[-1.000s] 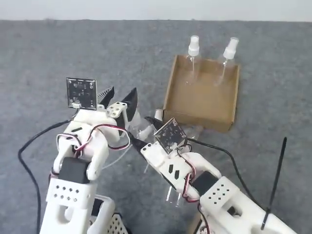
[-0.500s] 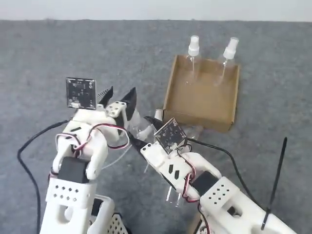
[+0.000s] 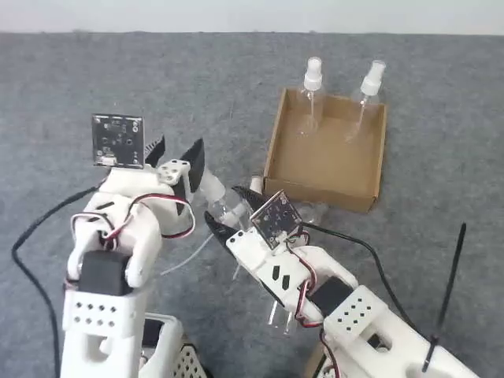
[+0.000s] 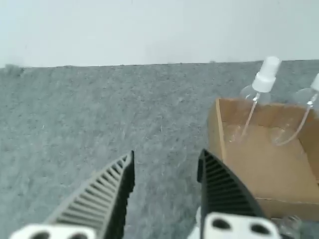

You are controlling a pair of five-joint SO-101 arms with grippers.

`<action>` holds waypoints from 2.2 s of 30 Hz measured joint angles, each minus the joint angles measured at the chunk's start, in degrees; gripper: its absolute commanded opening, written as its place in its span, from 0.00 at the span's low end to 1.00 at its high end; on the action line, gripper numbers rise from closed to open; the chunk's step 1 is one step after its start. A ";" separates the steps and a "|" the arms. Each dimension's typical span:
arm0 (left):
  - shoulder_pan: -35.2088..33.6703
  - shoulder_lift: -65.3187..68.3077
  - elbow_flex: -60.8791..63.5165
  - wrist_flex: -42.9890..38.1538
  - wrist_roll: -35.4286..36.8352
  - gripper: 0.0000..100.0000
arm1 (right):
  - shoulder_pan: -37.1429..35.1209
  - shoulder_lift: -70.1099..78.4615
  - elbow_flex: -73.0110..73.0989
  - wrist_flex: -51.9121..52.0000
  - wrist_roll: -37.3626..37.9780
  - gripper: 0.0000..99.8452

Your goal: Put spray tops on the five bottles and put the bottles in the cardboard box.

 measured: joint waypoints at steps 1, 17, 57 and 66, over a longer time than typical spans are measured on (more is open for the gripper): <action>0.18 0.00 -1.05 0.53 -0.18 0.19 | 0.00 0.00 0.00 0.00 0.00 0.01; -0.97 0.00 -19.25 16.09 -3.25 0.19 | 0.00 0.00 0.00 0.00 0.00 0.01; -3.78 -0.09 -10.64 12.04 -4.92 0.19 | 0.09 0.00 0.00 0.00 0.00 0.01; -6.15 -10.99 -3.87 12.57 -5.10 0.20 | 7.03 0.00 -13.10 14.77 0.00 0.01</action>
